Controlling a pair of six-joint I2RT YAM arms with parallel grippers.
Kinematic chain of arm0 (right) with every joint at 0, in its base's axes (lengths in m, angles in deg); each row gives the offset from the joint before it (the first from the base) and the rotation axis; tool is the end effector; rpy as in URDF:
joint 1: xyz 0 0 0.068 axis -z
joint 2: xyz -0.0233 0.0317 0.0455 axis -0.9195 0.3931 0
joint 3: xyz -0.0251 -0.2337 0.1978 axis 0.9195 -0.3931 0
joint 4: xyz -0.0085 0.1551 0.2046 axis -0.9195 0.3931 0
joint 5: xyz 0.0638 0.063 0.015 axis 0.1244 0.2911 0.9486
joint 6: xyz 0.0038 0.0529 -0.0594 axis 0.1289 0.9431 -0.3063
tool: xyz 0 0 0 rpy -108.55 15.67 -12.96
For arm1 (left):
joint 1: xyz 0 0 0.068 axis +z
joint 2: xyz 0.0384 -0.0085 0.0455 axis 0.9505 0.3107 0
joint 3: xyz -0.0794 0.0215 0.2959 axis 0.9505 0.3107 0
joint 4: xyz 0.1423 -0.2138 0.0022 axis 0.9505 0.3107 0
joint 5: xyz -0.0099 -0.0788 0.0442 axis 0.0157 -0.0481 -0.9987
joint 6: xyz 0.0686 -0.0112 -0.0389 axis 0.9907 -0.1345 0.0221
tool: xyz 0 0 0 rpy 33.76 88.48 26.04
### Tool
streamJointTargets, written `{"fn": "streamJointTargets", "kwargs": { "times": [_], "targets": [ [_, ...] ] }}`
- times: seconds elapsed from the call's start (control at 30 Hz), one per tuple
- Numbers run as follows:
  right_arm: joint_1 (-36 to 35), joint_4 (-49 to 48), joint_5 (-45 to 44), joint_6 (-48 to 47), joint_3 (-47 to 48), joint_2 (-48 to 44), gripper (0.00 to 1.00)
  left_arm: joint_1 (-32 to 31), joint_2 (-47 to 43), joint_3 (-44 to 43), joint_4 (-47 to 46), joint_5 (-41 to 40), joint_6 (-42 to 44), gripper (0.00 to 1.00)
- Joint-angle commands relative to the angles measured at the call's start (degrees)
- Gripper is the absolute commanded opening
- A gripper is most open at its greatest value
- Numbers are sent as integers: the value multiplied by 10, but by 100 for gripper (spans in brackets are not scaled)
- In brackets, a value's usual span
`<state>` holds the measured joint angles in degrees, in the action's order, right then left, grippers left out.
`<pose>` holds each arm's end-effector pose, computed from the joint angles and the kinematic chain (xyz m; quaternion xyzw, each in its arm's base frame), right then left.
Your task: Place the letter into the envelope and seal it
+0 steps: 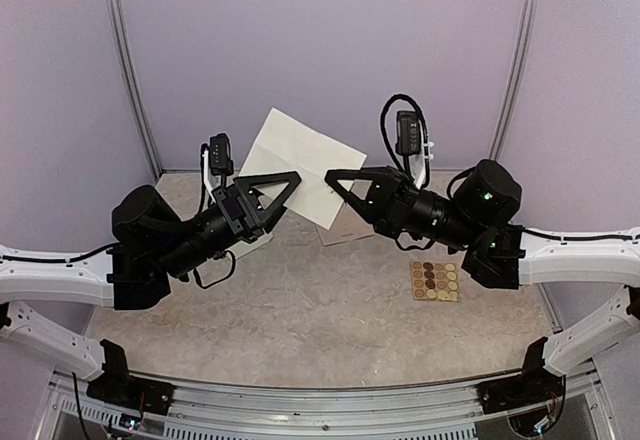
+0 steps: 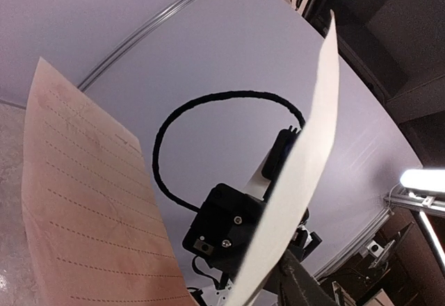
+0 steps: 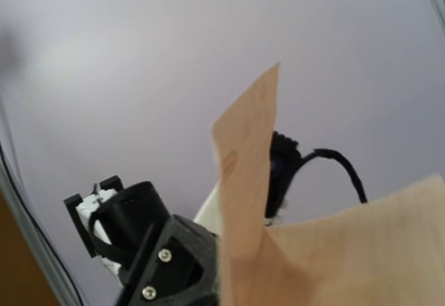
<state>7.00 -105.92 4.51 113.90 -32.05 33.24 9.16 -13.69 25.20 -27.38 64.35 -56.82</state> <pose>0.1378 0.2820 0.4136 -0.2504 0.5089 0.6678 0.4821 0.1299 -0.2526 0.3890 0.0491 0.5803 -0.6904 0.4293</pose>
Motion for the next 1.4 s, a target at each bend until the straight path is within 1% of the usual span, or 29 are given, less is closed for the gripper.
{"fn": "streamJointTargets", "kwargs": {
  "times": [0.0, 0.1, 0.13, 0.17, 0.2, 0.23, 0.3, 0.4, 0.47, 0.53, 0.57, 0.63, 0.7, 0.77, 0.83, 0.9, 0.97, 1.03, 1.17, 1.37],
  "targets": [
    [-7, 8, -35, 12, -17, -20, 0, -3, -15, 3, -22, 0, 15, 37],
    [-7, 22, -59, 16, -27, -29, 0, -2, -20, 10, -17, -12, 22, 23],
    [-7, 27, -65, 17, -30, -31, 0, -2, -23, 10, -10, -18, 26, 14],
    [-7, 33, -69, 18, -31, -34, 0, -2, -25, 11, 0, -21, 31, 8],
    [-7, 43, -72, 17, -31, -36, 0, -3, -28, 10, 11, -23, 38, 0],
    [-7, 54, -76, 16, -31, -38, 0, -3, -30, 10, 23, -22, 45, 0],
    [-7, 79, -88, 12, -32, -47, 15, -3, -37, 9, 53, -21, 60, 0],
    [-6, 110, -118, 5, -45, -73, 46, -2, -52, 11, 101, -29, 84, 0],
    [-6, 140, -142, -4, -53, -92, 63, -2, -67, 10, 137, -32, 102, 0],
    [-5, 184, -167, -12, -51, -107, 77, -2, -80, 10, 170, -29, 124, 0],
    [-4, 210, -173, -17, -47, -113, 81, -3, -84, 8, 185, -22, 136, 0],
    [3, 261, -160, -33, -32, -117, 89, -3, -90, 3, 221, 1, 164, 0],
    [15, 304, -124, -49, -17, -115, 94, -2, -95, -4, 248, 35, 192, 0],
    [30, 333, -57, -74, -3, -110, 98, -2, -96, -10, 269, 72, 216, 0],
    [35, 353, 7, -99, 8, -105, 99, -3, -94, -19, 288, 118, 233, 0],
    [35, 353, 70, -113, 16, -102, 100, -3, -89, -27, 305, 147, 241, 0],
    [35, 348, 113, -116, 19, -100, 100, -2, -87, -30, 313, 165, 245, 0],
    [35, 352, 128, -121, 20, -99, 100, -3, -88, -27, 303, 177, 244, 0],
    [35, 368, 123, -131, 25, -93, 99, -2, -89, -26, 295, 200, 238, 0],
    [35, 357, 178, -125, 41, -62, 98, -4, -85, -27, 288, 231, 233, 0]
  ]
}}
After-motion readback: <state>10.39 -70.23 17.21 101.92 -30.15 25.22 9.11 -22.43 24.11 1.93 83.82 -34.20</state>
